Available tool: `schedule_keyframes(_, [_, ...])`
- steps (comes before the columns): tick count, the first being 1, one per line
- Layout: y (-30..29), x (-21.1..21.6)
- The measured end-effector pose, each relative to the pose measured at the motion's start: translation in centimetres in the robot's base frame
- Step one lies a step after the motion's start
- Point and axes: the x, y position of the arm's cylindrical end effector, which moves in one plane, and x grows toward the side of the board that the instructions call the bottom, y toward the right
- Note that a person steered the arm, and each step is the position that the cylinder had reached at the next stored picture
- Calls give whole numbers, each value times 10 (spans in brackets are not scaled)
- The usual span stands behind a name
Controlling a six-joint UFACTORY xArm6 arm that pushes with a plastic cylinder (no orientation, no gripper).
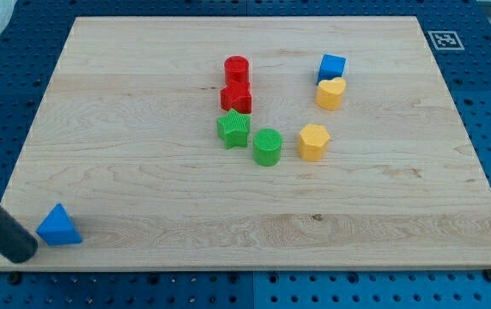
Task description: Move your arm at the yellow hexagon
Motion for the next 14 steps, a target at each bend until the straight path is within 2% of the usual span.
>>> schedule_keyframes(1, [-28,-47])
schedule_keyframes(2, [-7,-78])
schedule_keyframes(6, [309,-72])
schedule_keyframes(8, [337,-73])
schedule_keyframes(9, [383,-75])
schedule_keyframes(10, [411,-113])
schedule_keyframes(11, [416,-161])
schedule_keyframes(12, [395,-185])
schedule_keyframes(13, [348,-188])
schedule_keyframes(14, [339,-188])
